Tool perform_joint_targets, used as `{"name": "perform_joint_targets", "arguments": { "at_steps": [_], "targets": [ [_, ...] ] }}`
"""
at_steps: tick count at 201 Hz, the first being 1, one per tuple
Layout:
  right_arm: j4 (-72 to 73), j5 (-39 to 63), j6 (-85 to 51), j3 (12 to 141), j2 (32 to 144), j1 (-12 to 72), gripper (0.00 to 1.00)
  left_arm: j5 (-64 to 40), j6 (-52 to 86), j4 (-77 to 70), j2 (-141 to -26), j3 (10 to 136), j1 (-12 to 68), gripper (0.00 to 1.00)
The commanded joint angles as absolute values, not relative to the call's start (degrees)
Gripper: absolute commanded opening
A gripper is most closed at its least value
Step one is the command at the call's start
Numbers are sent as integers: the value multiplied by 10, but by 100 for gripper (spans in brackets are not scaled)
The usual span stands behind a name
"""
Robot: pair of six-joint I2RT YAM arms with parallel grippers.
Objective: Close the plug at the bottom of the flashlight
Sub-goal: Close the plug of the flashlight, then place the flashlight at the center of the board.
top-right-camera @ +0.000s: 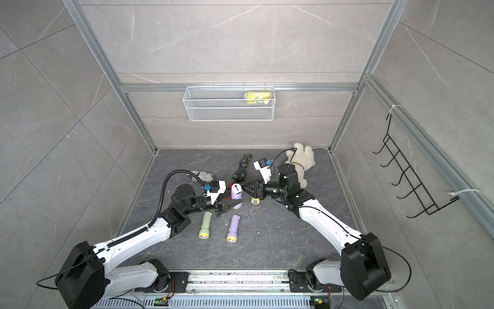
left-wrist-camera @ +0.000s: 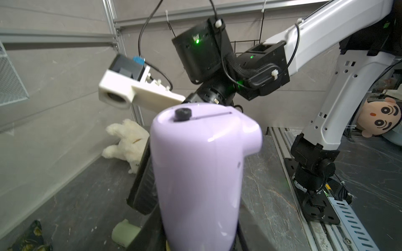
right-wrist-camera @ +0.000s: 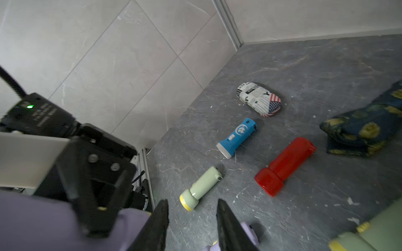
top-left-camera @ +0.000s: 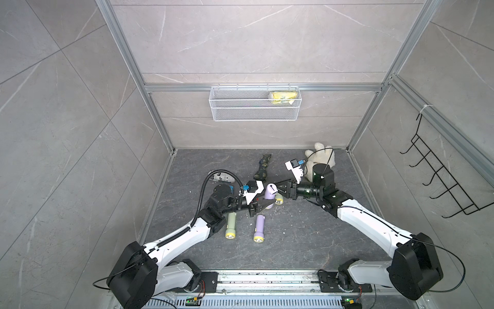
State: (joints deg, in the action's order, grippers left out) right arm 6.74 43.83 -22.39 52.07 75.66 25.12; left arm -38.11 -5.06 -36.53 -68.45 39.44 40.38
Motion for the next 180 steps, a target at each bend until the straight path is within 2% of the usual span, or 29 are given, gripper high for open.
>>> {"name": "perform_joint_targets", "arguments": {
  "at_steps": [1, 34, 79, 112, 149, 180],
  "targets": [
    [1, 333, -199, 523, 733, 249, 42, -394, -46, -398, -675, 421, 406, 0],
    [-50, 247, -186, 529, 726, 249, 44, -362, -38, -343, -685, 448, 407, 0],
    [-127, 95, -195, 545, 725, 248, 50, -192, 30, -87, -738, 577, 424, 0],
    [-155, 27, -205, 548, 722, 247, 55, -112, 100, -24, -781, 616, 439, 0],
    [-190, -69, -202, 550, 708, 243, 69, 74, 188, 139, -835, 704, 497, 0],
    [-211, -130, -195, 550, 700, 236, 83, 112, 280, 224, -884, 745, 530, 0]
  ]
}}
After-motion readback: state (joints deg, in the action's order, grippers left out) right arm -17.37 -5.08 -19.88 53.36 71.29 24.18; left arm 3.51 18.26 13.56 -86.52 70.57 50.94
